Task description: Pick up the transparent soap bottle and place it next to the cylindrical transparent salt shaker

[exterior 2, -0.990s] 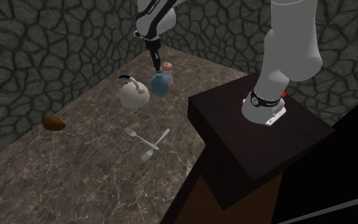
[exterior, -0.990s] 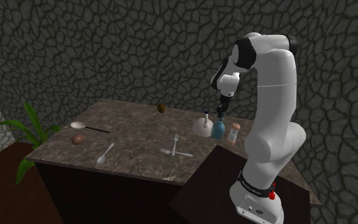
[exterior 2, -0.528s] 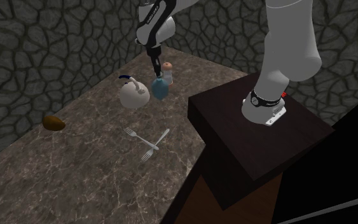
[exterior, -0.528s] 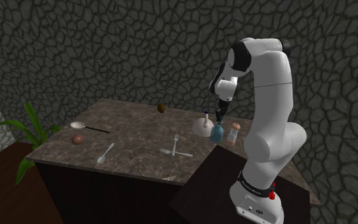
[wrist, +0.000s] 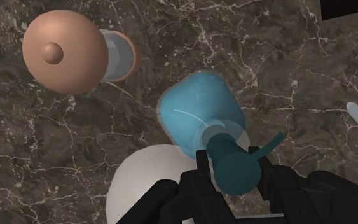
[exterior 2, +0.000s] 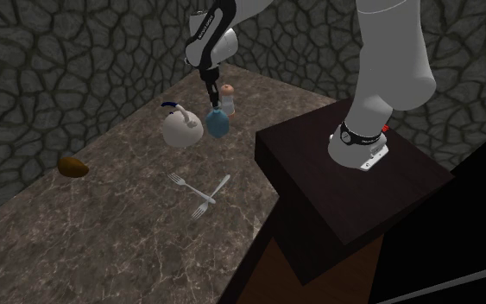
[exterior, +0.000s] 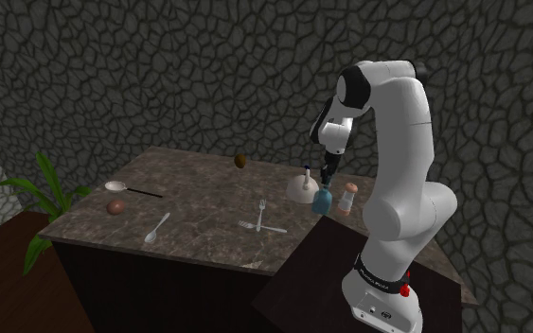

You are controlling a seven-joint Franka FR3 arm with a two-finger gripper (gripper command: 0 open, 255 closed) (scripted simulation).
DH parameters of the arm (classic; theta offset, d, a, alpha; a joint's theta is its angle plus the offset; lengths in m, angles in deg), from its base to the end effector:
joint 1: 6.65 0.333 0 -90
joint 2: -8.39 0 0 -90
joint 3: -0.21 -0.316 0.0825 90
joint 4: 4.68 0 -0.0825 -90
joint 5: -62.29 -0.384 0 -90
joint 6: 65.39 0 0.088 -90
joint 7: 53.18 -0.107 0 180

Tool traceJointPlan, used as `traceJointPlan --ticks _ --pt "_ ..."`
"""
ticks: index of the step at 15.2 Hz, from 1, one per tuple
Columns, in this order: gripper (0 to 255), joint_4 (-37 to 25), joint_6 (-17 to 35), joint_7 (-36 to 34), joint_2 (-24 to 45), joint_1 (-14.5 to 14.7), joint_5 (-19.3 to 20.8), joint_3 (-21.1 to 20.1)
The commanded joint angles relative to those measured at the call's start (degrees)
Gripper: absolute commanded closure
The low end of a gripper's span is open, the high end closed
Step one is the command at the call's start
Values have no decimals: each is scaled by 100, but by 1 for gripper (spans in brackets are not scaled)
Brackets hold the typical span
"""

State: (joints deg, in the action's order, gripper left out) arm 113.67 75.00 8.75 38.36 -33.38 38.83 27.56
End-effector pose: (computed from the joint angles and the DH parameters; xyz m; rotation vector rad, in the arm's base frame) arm 0.3420 -0.4711 0.1964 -3.0836 0.2175 0.0192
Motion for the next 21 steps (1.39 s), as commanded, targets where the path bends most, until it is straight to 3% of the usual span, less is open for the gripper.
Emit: traceJointPlan --ticks 1,3,4,9,13,21 --pt "255 -1 2 0 0 0 -1 0" --pt "255 -1 2 0 0 0 -1 0" --pt "0 -1 2 0 -1 0 -1 0" --pt "0 -1 1 -1 -1 1 0 0" --pt "0 -25 -517 -271 -548 210 416 306" --pt "0 -24 -517 -272 -549 208 417 303"
